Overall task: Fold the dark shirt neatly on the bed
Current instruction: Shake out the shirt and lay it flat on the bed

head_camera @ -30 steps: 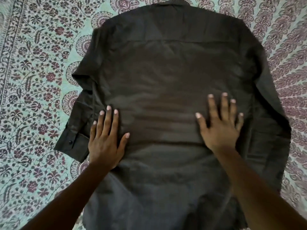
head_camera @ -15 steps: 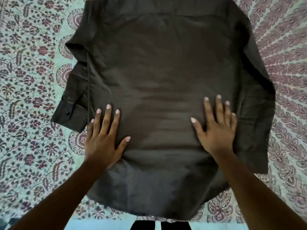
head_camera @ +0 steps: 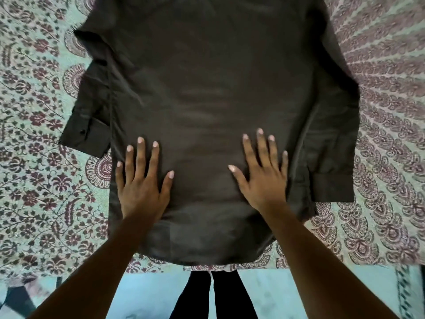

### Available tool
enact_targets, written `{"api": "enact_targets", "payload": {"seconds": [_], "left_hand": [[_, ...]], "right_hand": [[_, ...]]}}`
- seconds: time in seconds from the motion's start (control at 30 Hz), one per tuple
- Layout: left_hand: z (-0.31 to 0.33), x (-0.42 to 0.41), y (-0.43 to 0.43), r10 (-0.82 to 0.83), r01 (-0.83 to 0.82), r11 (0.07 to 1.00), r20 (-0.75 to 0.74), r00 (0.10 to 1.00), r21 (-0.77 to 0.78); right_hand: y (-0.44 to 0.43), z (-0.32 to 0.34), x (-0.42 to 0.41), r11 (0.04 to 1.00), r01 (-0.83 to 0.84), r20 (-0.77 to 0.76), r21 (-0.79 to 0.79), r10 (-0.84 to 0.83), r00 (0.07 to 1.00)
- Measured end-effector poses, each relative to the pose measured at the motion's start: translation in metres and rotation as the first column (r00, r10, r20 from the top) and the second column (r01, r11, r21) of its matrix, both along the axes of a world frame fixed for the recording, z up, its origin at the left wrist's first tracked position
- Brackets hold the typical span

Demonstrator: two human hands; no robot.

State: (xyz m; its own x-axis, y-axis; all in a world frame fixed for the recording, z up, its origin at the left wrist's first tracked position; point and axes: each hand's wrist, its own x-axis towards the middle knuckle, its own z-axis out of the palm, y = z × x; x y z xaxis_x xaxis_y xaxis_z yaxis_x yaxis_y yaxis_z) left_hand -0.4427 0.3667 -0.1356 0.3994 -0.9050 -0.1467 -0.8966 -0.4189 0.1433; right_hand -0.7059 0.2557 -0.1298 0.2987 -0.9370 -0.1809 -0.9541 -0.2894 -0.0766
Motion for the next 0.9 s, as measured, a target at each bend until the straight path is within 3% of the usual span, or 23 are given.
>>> {"api": "enact_targets", "payload": {"seconds": [0.1, 0.17, 0.27, 0.33, 0.4, 0.43, 0.53, 0.63, 0.7, 0.83, 0.9], "left_hand": [[0.007, 0.002, 0.015, -0.011, 0.011, 0.999, -0.02, 1.0, 0.034], [0.013, 0.0, 0.015, 0.011, -0.008, 0.998, -0.062, 0.998, 0.06], [0.019, -0.009, 0.015, -0.087, 0.098, 0.99, -0.108, 0.99, 0.099], [0.018, -0.018, 0.022, -0.159, 0.174, 0.977, -0.128, 0.979, 0.121], [0.013, -0.024, 0.026, -0.129, 0.15, 0.98, -0.153, 0.98, 0.134], [0.011, -0.026, 0.026, -0.109, 0.132, 0.981, -0.158, 0.981, 0.141], [0.006, -0.027, 0.025, -0.114, 0.135, 0.978, -0.131, 0.985, 0.159], [0.005, -0.025, 0.024, -0.123, 0.149, 0.975, -0.154, 0.98, 0.168], [0.004, -0.024, 0.023, -0.126, 0.152, 0.975, -0.162, 0.979, 0.161], [0.003, -0.024, 0.022, -0.12, 0.15, 0.973, -0.171, 0.978, 0.175], [0.006, -0.024, 0.022, -0.12, 0.15, 0.973, -0.17, 0.978, 0.174]], "right_hand": [[0.012, 0.013, -0.039, 0.996, 0.068, 0.012, 0.059, -0.069, 0.998], [0.019, 0.026, -0.052, 0.991, 0.094, 0.128, 0.097, -0.107, 0.986], [0.032, 0.048, -0.065, 0.946, 0.323, 0.293, -0.021, -0.303, 0.907], [0.046, 0.053, -0.073, 0.82, 0.572, 0.207, -0.03, -0.554, 0.806], [0.058, 0.049, -0.075, 0.675, 0.724, 0.037, 0.142, -0.734, 0.678], [0.062, 0.044, -0.077, 0.639, 0.737, 0.04, 0.22, -0.76, 0.648], [0.062, 0.039, -0.082, 0.626, 0.711, 0.32, 0.321, -0.778, 0.54], [0.068, 0.039, -0.09, 0.599, 0.79, 0.433, 0.127, -0.75, 0.5], [0.077, 0.041, -0.096, 0.514, 0.858, 0.443, 0.029, -0.776, 0.45], [0.08, 0.039, -0.104, 0.387, 0.91, 0.395, 0.147, -0.867, 0.305], [0.078, 0.041, -0.098, 0.404, 0.913, 0.299, 0.056, -0.879, 0.371]]}}
